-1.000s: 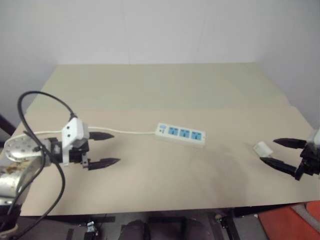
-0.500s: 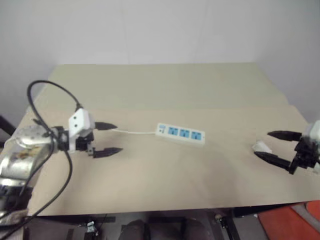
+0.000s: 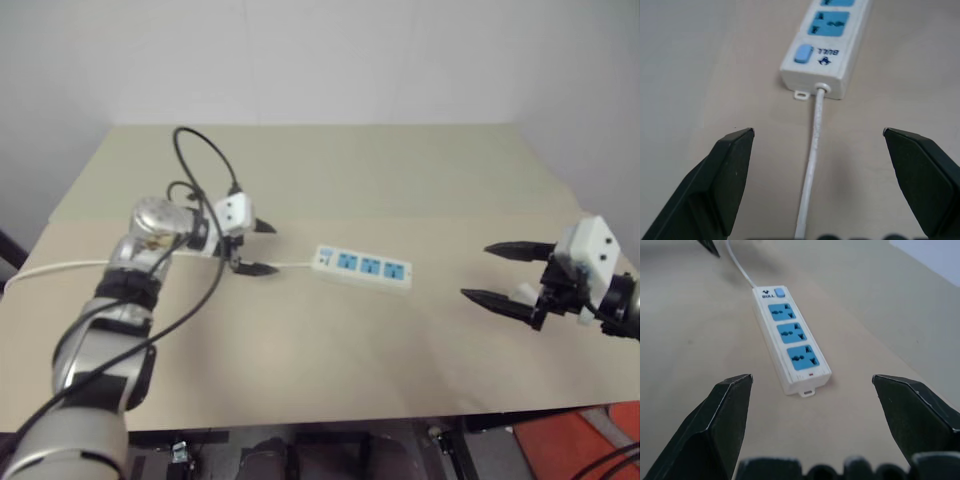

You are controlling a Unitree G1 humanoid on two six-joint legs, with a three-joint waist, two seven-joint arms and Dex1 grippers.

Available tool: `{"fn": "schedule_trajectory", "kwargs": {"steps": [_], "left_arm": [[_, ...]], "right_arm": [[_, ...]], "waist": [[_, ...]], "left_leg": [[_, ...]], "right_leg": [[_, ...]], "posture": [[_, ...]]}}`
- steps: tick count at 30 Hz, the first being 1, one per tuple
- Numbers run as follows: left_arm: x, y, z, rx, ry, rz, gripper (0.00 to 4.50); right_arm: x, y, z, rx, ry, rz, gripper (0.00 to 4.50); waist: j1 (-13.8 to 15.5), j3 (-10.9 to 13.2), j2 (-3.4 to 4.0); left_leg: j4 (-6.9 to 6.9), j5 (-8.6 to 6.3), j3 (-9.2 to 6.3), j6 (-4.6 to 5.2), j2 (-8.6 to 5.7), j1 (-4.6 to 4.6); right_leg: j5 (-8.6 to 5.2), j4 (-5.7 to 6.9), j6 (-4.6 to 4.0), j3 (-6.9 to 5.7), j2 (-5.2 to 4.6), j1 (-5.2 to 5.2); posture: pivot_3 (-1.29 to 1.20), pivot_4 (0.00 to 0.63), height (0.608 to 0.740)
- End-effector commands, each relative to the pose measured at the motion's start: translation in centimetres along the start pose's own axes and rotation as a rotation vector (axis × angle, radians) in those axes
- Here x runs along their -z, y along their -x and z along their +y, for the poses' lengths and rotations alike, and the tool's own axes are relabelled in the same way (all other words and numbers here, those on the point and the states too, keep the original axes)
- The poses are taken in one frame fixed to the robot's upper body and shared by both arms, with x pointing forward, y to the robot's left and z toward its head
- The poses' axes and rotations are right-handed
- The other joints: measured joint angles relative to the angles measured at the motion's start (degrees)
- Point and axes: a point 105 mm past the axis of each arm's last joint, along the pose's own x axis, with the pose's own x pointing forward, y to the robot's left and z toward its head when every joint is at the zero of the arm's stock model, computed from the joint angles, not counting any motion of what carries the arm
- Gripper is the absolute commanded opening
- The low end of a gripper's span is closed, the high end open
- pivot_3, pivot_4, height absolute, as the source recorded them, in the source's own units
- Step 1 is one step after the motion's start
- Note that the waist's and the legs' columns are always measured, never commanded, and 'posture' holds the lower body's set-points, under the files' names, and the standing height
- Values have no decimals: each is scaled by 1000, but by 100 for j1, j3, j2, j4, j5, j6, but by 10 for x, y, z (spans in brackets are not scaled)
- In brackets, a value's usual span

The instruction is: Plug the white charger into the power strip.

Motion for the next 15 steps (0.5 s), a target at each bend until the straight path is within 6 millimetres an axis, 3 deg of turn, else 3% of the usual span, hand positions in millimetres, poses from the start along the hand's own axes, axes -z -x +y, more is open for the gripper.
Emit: {"fn": "schedule_trajectory", "kwargs": {"steps": [1, 13, 15], "left_arm": [[-8, -6, 9, 9, -43, 32, 4492], [-5, -54, 11, -32, 11, 115, 4492], [-1, -60, 8, -37, 23, 128, 4107]], "right_arm": [[-10, 1, 2, 13, 27, -35, 4500], [-10, 3, 10, 41, 6, -64, 4500], [-11, 5, 12, 50, 1, -69, 4500]], "waist": [[2, 1, -2], [6, 4, -8], [12, 4, -7]], "left_leg": [[9, -1, -8, 2, 0, -12], [34, -14, -33, 24, -3, -35], [34, -14, -36, 24, -3, -33]], "right_leg": [[1, 0, 2, -6, 0, -3], [12, -3, 18, -14, -12, -6], [11, -3, 18, -14, -12, -4]], "posture": [[0, 150, 740], [0, 150, 740], [0, 150, 740]]}}
